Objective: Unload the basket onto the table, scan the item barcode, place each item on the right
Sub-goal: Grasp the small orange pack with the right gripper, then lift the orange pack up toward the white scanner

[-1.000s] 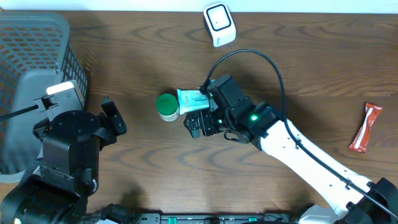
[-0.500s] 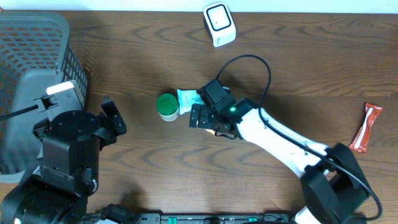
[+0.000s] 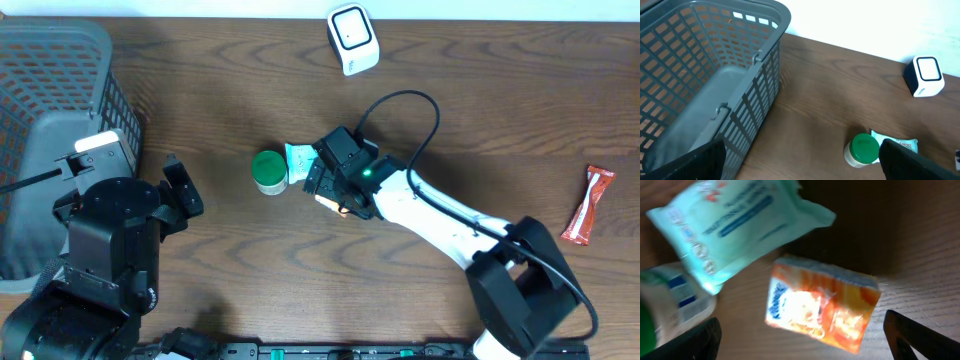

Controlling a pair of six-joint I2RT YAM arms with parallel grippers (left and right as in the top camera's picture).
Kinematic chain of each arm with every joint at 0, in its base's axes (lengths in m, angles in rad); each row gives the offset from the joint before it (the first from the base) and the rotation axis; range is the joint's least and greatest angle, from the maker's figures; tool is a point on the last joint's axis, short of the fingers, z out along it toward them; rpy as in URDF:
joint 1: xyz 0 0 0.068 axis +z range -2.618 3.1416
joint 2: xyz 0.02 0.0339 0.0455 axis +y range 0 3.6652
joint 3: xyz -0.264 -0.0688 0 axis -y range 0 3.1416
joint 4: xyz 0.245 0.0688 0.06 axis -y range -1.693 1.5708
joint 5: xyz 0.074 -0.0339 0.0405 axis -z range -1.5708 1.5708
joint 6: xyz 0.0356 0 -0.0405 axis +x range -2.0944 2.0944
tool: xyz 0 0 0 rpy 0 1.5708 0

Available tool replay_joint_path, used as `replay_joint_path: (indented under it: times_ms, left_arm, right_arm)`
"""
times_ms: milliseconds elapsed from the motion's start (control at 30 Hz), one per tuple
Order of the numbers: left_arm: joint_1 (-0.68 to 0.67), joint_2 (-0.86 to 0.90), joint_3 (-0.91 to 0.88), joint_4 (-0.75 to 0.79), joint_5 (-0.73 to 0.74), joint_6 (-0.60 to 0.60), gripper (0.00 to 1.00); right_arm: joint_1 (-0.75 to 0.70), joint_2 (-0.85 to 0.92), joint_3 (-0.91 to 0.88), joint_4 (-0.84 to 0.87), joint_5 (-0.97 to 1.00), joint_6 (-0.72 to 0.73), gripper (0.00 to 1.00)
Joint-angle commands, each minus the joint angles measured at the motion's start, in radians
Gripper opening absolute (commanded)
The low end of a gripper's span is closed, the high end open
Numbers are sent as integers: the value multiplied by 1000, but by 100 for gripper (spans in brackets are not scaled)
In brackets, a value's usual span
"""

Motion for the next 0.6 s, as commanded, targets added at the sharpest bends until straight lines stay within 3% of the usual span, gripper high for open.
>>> replay_joint_path:
  times_ms: [0, 167, 567]
  left_arm:
    - [4, -1, -1, 0, -12, -2, 98]
    - [4, -1, -1, 0, -12, -2, 98]
    - [4, -1, -1, 0, -12, -2, 98]
  right_arm:
    - [-6, 33, 19, -10, 61, 106, 99]
    - [-6, 58, 19, -31, 67, 195, 99]
    - [-6, 150, 19, 11, 58, 161, 99]
